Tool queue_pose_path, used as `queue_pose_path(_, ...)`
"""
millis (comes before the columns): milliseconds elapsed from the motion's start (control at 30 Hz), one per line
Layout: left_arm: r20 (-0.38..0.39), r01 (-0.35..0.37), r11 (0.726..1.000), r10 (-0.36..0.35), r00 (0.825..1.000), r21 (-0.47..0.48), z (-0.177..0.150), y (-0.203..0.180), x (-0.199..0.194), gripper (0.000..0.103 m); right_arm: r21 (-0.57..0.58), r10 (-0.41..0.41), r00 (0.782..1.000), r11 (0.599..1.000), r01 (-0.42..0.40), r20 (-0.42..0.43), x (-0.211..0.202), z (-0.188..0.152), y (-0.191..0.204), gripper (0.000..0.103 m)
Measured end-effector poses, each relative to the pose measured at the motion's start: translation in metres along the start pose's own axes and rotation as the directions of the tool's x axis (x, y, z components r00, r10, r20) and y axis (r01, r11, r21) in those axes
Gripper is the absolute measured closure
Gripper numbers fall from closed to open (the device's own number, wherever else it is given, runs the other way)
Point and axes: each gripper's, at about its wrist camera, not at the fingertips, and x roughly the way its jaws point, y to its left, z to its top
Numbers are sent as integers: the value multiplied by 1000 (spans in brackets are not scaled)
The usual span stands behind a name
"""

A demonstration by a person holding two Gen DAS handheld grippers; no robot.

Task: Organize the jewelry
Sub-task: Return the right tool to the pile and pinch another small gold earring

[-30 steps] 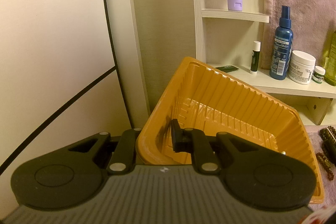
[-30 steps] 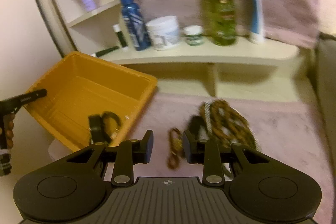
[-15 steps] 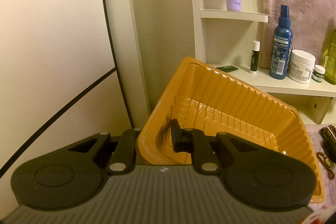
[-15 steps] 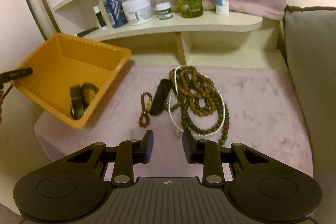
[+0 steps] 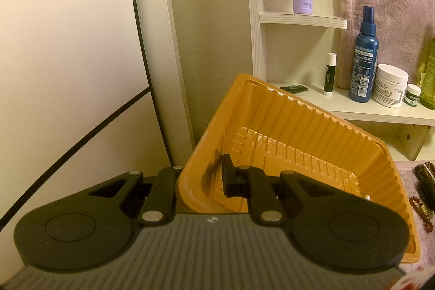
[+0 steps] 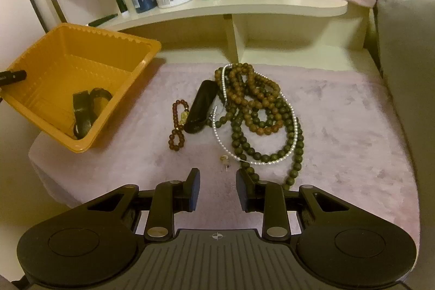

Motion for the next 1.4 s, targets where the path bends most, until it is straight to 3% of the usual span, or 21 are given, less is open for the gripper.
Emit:
queue_pose_path(600,0,2,1000,-2,1000,-3,0,0,-1,90,-49,-27,1000,998,27,-8,22,7,4,73)
queue_pose_path(767,1,3,1000,-3,1000,-2,0,0,-1,90,-97,-56,998,994,57,9,27,8,7,82)
queue_pose_path(1100,1,3,1000,-3,1000,-1,1,0,-1,90,-167,-90,996,982,91,15,30,7,12,89)
queue_pose_path(1167,1,2,1000,-2,1000,0,1,0,-1,90,-176,-89,996,980,90,14,31,7,14,95)
queue_pose_path(1400,1,3,1000,-3,1000,1,1,0,-1,90,-194,-89,996,977,90,16,29,9,17,95)
